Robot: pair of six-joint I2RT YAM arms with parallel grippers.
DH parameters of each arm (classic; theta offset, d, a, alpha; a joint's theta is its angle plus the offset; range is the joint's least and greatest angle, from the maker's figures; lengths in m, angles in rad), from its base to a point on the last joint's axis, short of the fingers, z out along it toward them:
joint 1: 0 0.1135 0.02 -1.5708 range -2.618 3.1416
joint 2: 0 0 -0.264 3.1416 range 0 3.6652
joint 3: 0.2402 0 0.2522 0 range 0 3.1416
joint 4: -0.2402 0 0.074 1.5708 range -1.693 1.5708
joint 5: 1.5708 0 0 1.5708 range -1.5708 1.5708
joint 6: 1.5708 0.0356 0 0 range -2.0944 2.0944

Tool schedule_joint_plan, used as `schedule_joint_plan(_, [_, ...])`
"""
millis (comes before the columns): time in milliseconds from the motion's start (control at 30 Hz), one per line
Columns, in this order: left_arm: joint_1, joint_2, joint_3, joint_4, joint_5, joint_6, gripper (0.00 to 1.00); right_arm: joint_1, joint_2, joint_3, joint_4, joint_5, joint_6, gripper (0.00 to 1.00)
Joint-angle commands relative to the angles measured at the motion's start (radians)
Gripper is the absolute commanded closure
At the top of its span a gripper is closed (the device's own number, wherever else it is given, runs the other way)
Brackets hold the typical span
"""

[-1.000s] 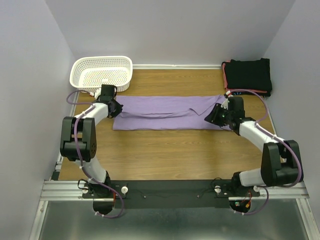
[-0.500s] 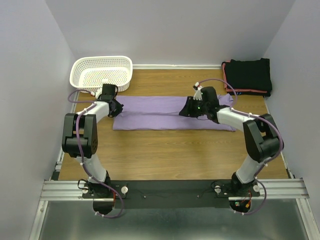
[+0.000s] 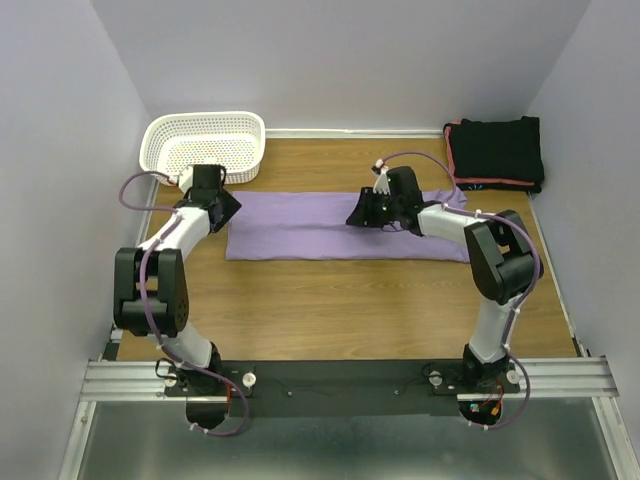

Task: Fold and stack the t-shirts
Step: Fold the tshirt

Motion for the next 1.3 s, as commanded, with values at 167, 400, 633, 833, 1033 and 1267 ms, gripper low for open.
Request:
schedule_joint_plan(167, [-0.085,-0.164,-0.096,0.028,-0.036,0.171,0.45,-0.129,-0.199,-0.092,-0.062,0.313,0.028,0.56])
schedule_joint_plan(400, [-0.091,-0.009,-0.131,0.090,0.078,0.111,0.52,-0.330,-0.188,-0.097,-0.054,0.239,0.053,0.56])
schedule_joint_plan(633, [-0.027,0.052,-0.209,0.104,0.136,0.036,0.55,-0.456,-0.075,-0.105,0.035,0.172,0.120,0.56])
schedule_joint_plan(833, [0.055,-0.047,-0.358,0.106,0.154,0.005,0.56,-0.526,-0.014,-0.158,0.082,0.155,0.174,0.56])
schedule_joint_plan(1033, [0.113,-0.201,-0.482,0.084,0.196,-0.004,0.56,-0.556,-0.030,-0.198,0.079,0.158,0.194,0.56])
schedule_joint_plan(1267, [0.112,-0.363,-0.516,0.026,0.180,0.036,0.46,-0.553,-0.118,-0.180,0.072,0.031,0.150,0.55])
